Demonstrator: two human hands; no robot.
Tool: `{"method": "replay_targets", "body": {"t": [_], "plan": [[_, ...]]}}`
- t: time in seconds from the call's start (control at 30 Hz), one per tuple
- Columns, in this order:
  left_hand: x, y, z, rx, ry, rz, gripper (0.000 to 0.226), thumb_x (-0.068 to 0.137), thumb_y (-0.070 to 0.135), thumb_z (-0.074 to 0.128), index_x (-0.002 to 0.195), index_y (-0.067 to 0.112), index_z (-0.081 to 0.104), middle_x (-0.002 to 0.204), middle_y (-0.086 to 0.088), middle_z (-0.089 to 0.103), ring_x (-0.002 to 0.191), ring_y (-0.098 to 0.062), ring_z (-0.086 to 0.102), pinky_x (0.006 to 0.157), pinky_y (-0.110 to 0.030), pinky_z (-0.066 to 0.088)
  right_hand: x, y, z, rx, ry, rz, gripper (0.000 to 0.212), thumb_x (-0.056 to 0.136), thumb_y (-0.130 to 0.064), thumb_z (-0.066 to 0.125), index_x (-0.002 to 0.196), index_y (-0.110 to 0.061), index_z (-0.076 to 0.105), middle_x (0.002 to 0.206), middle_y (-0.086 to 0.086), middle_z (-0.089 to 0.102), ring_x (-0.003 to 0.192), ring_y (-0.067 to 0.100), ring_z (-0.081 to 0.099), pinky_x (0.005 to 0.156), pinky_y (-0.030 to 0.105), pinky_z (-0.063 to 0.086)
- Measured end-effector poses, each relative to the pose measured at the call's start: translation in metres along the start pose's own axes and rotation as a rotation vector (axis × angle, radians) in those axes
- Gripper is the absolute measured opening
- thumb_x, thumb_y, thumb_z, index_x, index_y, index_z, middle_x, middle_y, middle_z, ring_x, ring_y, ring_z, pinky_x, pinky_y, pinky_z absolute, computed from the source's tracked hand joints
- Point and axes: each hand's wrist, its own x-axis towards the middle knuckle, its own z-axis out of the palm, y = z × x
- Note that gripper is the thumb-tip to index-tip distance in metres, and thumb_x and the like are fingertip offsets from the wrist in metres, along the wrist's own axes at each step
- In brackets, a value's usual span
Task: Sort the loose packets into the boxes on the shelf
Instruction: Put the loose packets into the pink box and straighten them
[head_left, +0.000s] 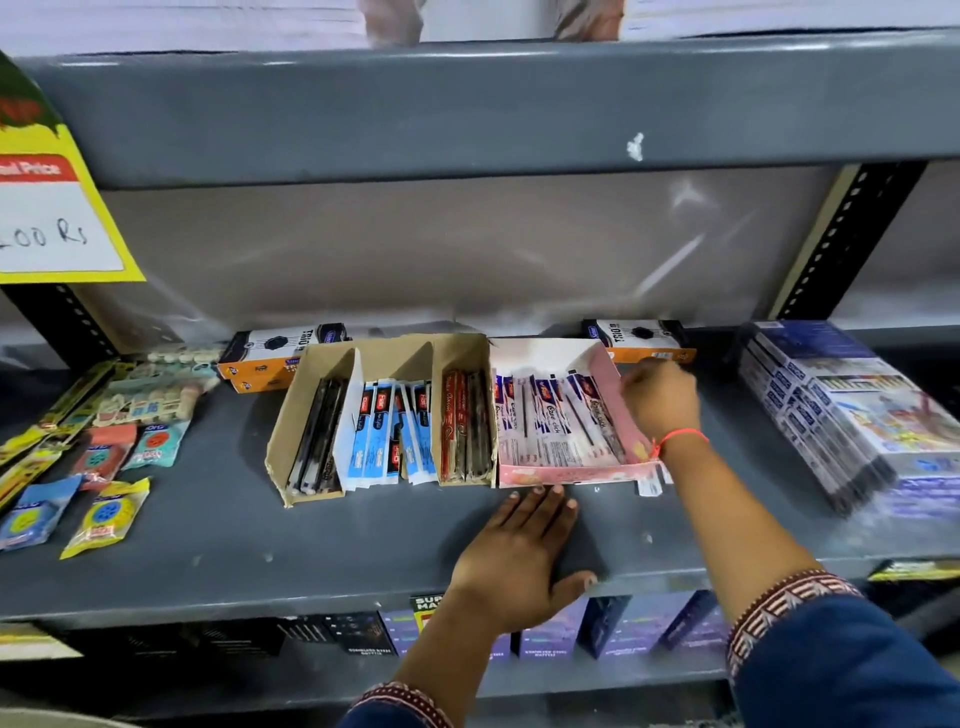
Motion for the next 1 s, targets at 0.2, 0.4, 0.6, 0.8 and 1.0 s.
{"method": "replay_targets", "body": {"t": [0.2, 0.4, 0.6, 0.8, 1.0], "plan": [[0.0, 0.0, 0.002, 0.004, 0.047, -0.01, 0.083, 0.086, 0.067, 0.003, 0.146, 0.013, 0.023, 0.153, -0.008, 0.02, 0.14, -0.025, 0.018, 0.109, -0.045, -0.005, 0.006, 0.055, -0.011, -0.118, -0.115, 0.201, 0.03, 0.084, -0.012, 0.058, 0.108, 0.005, 0.064, 0.118, 0.029, 0.064, 0.108, 0.042, 0.061, 0.086, 0.037, 0.049], [0.0, 0.0, 0.003, -0.036, 0.02, -0.012, 0.092, 0.073, 0.073, -0.006, 0.148, 0.02, 0.002, 0.156, -0.001, -0.005, 0.142, -0.019, -0.007, 0.104, -0.029, -0.022, 0.012, 0.07, 0.004, -0.111, -0.234, 0.207, 0.031, 0.086, -0.013, 0.057, 0.111, 0.004, 0.063, 0.119, 0.026, 0.064, 0.109, 0.039, 0.062, 0.081, 0.033, 0.048], [0.0, 0.001, 0.0, -0.022, -0.011, -0.017, 0.09, 0.074, 0.071, -0.004, 0.148, 0.02, -0.001, 0.156, -0.001, -0.006, 0.142, -0.017, -0.009, 0.102, -0.027, -0.024, 0.022, 0.07, 0.0, -0.037, -0.273, 0.302, 0.028, 0.084, -0.002, 0.054, 0.108, 0.01, 0.063, 0.113, 0.028, 0.064, 0.098, 0.037, 0.061, 0.079, 0.035, 0.048], [0.0, 0.002, -0.003, -0.03, -0.023, -0.021, 0.092, 0.072, 0.071, -0.005, 0.148, 0.02, -0.001, 0.157, -0.001, -0.005, 0.141, -0.015, -0.011, 0.103, -0.023, -0.023, 0.02, 0.063, -0.001, -0.125, -0.275, 0.309, 0.032, 0.084, -0.008, 0.056, 0.113, 0.004, 0.062, 0.122, 0.025, 0.062, 0.105, 0.036, 0.059, 0.095, 0.038, 0.047], [0.001, 0.001, 0.001, -0.019, -0.007, -0.013, 0.092, 0.074, 0.071, -0.005, 0.148, 0.018, 0.004, 0.157, -0.003, 0.0, 0.142, -0.018, -0.005, 0.102, -0.028, -0.024, 0.021, 0.063, -0.005, -0.153, -0.261, 0.306, 0.035, 0.086, -0.001, 0.053, 0.119, 0.007, 0.057, 0.125, 0.027, 0.059, 0.116, 0.039, 0.058, 0.093, 0.038, 0.048]]}}
